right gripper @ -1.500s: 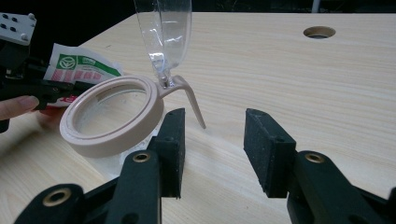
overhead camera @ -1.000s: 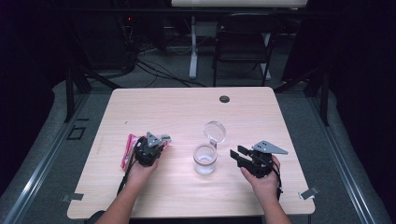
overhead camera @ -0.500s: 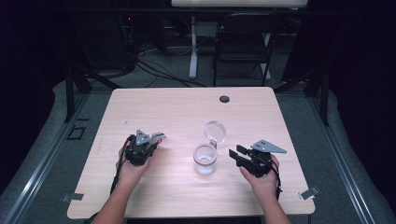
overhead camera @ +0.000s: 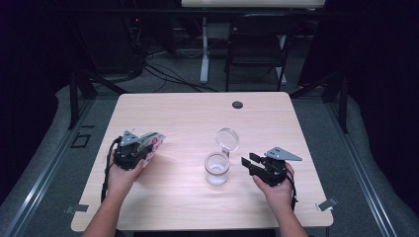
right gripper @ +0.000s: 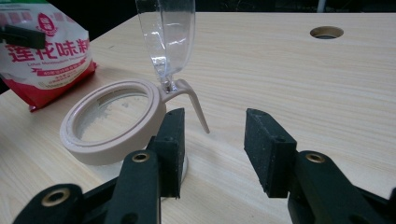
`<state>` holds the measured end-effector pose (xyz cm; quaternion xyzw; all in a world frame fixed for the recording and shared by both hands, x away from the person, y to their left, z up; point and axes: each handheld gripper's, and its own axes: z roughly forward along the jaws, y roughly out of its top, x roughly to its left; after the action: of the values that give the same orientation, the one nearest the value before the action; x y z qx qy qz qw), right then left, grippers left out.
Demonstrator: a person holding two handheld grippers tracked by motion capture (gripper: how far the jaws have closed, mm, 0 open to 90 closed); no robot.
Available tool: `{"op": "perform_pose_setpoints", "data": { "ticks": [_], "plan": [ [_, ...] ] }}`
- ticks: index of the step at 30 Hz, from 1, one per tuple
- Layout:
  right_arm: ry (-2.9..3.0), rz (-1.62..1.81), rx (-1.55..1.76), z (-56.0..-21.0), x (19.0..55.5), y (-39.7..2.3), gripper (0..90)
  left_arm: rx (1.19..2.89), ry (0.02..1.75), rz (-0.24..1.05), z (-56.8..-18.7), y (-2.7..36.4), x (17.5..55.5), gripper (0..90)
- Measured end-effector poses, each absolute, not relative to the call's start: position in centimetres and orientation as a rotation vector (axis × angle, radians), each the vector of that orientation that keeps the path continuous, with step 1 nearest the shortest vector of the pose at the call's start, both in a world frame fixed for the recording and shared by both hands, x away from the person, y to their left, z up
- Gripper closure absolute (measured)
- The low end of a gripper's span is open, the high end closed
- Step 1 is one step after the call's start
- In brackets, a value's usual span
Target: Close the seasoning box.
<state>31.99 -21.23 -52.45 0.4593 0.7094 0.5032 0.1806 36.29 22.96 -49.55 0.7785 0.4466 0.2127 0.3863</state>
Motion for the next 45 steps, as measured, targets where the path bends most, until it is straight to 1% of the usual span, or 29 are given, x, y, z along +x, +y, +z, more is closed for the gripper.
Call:
{"op": "perform_pose_setpoints", "data": {
  "ticks": [4, 13, 23, 33, 45],
  "plan": [
    [2.003, 1.422, 1.299, -52.5, 32.0, -21.2, 58.2, 2.000, 1.143, 0.577, -48.5, 24.0, 36.4, 90.0],
    [2.002, 1.424, 1.296, -52.5, 32.0, -21.2, 58.1, 2.045, 1.142, 0.701, -45.9, 25.4, 37.4, 90.0],
    [1.996, 1.433, 1.303, -52.4, 32.1, -21.3, 58.1, 2.071, 1.141, 0.719, -43.9, 25.7, 38.9, 90.0],
    [1.999, 1.434, 1.301, -52.4, 32.1, -21.3, 57.9, 2.087, 1.046, 0.678, -42.4, 23.5, 38.4, 90.0],
    [1.999, 1.433, 1.293, -52.3, 32.0, -21.4, 58.0, 2.142, 0.865, 0.588, -42.0, 18.5, 37.1, 90.0]
  ]
}}
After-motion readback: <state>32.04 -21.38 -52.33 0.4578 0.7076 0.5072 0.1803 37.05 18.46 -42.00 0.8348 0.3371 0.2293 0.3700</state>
